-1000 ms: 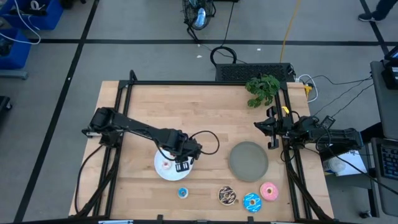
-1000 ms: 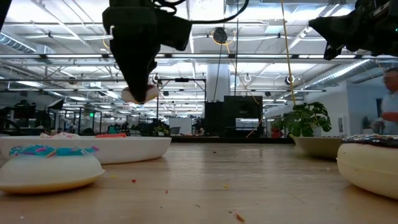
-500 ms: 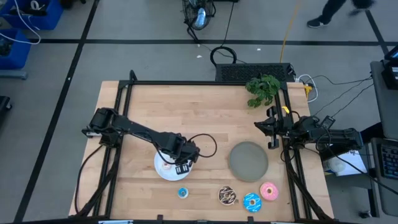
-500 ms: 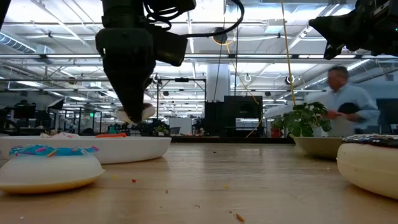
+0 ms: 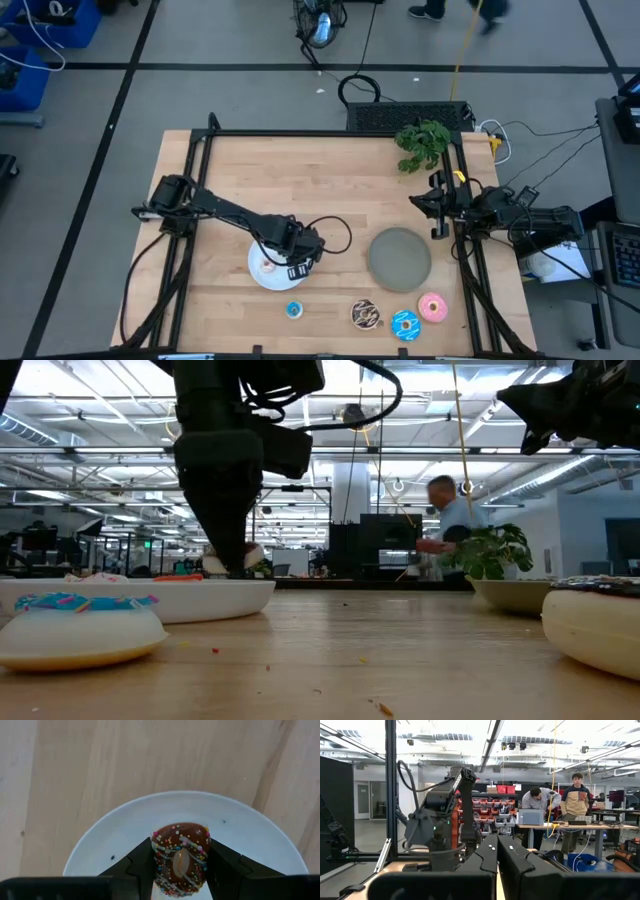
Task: Pick & Place donuts
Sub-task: Put the small brown donut on the white plate
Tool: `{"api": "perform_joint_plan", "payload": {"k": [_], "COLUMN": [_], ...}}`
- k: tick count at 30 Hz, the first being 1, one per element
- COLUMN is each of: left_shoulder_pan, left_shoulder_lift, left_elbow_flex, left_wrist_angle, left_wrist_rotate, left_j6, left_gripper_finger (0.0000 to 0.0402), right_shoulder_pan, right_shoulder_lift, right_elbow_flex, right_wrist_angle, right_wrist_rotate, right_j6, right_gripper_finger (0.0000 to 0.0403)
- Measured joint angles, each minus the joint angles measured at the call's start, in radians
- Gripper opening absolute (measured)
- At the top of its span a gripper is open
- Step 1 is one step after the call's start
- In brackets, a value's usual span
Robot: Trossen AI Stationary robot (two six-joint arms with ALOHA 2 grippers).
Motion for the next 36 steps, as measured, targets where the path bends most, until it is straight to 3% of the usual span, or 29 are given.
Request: {"api": "perform_joint_plan", "payload": {"k": [23,36], "left_shoulder_pan": [-0.006,-0.006], "left_shoulder_lift": [0.043,0.053], "left_elbow_flex": [0.002,0.003], "left_wrist_angle": [0.002,0.001], "left_wrist_rotate": [0.052,0.052], "left_j6": [0.1,0.12], "left_gripper_finger": [0.0151,0.025], "right_shoulder_pan": [0.0,0.0], "right_shoulder_lift": [0.001,0.001], "right_elbow_flex": [0.0,0.0], "right_wrist_angle": [0.0,0.0], "right_wrist_rotate": [0.0,0.0], "right_j6": [0.0,0.0], "right_gripper_finger": [0.0,0.0]}}
